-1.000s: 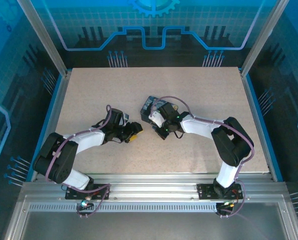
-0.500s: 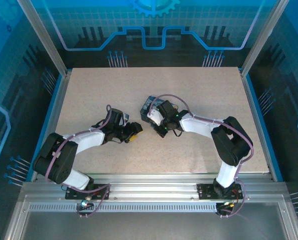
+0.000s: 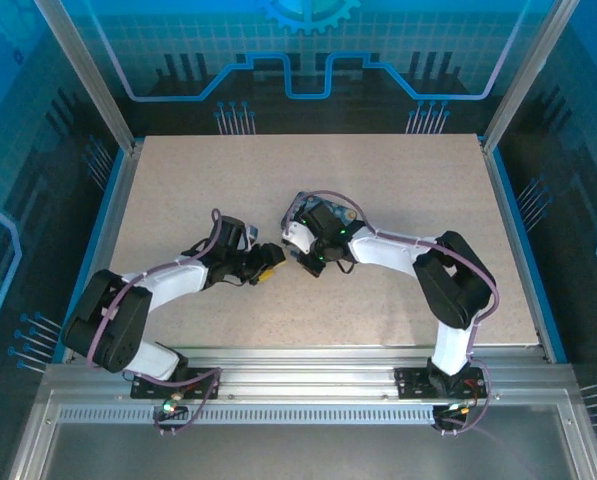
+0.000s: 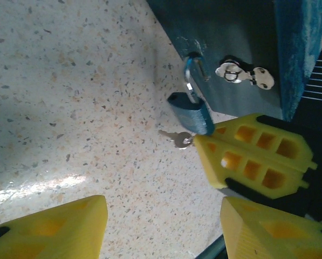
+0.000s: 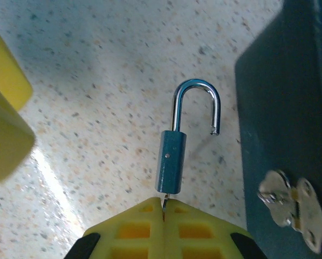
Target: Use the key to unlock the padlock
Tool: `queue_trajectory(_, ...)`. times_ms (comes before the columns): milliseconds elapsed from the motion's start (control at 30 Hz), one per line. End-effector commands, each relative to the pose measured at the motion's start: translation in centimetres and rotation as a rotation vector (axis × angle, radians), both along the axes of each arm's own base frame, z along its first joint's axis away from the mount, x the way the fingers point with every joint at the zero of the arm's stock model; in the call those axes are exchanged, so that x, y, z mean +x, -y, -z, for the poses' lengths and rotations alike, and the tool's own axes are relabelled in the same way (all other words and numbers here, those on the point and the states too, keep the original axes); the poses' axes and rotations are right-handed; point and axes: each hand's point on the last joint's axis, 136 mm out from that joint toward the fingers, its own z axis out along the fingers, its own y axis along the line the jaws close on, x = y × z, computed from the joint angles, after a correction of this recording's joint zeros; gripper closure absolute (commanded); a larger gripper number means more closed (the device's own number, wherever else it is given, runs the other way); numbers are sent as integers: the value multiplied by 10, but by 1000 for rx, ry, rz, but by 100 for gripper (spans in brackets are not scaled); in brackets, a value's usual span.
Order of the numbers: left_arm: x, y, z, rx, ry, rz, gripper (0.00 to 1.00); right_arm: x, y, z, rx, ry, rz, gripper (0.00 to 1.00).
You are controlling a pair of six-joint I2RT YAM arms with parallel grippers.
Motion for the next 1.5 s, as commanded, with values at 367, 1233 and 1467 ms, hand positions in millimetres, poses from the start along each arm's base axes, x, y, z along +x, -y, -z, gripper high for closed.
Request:
queue_trajectory(367,-18,-1,-11,-4,25,55,38,-10,9,-50,142,35,77,100)
queue_trajectory(1233,14,2,-34,41,138,66,11,3,202,-86,284,-17,891,100)
queue_trajectory(1467,19,1,-41,49,151,66,1,20,242,-51,252,-78,1086,100)
